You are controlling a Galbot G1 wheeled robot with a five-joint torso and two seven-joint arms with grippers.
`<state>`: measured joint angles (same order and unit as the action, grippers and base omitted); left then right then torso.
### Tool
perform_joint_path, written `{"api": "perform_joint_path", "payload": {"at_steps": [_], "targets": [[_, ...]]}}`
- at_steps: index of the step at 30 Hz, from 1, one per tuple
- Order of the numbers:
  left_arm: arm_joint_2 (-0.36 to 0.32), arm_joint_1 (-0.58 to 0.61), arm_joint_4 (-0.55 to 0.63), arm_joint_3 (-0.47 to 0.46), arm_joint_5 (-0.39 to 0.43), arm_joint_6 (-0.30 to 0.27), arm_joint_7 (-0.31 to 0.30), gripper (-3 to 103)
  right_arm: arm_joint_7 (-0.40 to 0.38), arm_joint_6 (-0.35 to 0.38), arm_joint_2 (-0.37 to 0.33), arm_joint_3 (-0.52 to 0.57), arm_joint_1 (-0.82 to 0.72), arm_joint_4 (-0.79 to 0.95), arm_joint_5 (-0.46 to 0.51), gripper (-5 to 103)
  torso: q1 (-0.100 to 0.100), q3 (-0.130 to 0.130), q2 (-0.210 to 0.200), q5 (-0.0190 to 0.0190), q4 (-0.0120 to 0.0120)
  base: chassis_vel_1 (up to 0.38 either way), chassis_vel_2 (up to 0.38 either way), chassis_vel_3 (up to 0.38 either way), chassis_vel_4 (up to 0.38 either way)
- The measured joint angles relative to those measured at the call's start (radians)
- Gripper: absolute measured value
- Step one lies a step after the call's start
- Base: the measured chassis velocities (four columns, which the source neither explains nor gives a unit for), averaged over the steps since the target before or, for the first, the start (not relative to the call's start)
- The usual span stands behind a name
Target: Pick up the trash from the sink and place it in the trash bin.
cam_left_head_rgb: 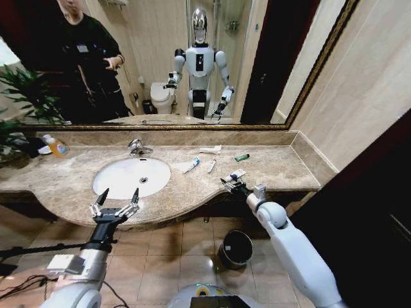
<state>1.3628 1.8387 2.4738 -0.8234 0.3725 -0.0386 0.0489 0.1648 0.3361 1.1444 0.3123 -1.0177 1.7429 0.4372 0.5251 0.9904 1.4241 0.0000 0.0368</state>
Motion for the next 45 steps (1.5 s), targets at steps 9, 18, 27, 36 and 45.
{"api": "perform_joint_path", "payload": {"at_steps": [9, 18, 27, 36, 45], "targets": [[0.0, 0.0, 0.0, 0.0, 0.0, 0.0, 0.0, 100, -0.001, -0.008, 0.004, -0.012, -0.005, -0.015, -0.029, 71, 0.0, 0.0, 0.0, -0.0001, -0.0001, 0.0, 0.0, 0.0, 0.0], [0.0, 0.0, 0.0, 0.0, 0.0, 0.0, 0.0, 100, -0.018, -0.009, 0.009, -0.029, 0.0, -0.015, -0.036, 38, 0.0, 0.0, 0.0, 0.0, 0.0, 0.0, 0.0, 0.0, 0.0], [0.0, 0.0, 0.0, 0.0, 0.0, 0.0, 0.0, 100, -0.026, -0.016, 0.012, -0.038, 0.006, -0.015, -0.045, 19, 0.0, 0.0, 0.0, 0.0, 0.0, 0.0, 0.0, 0.0, 0.0], [0.0, 0.0, 0.0, 0.0, 0.0, 0.0, 0.0, 100, -0.052, -0.03, 0.011, -0.028, -0.007, 0.034, -0.033, 19, 0.0, 0.0, 0.0, 0.0, 0.0, 0.0, 0.0, 0.0, 0.0], [0.0, 0.0, 0.0, 0.0, 0.0, 0.0, 0.0, 100, -0.071, -0.014, -0.013, 0.078, -0.122, 0.243, 0.014, 19, 0.0, 0.0, 0.0, 0.0, 0.0001, 0.0, 0.0, 0.0, 0.0]]}}
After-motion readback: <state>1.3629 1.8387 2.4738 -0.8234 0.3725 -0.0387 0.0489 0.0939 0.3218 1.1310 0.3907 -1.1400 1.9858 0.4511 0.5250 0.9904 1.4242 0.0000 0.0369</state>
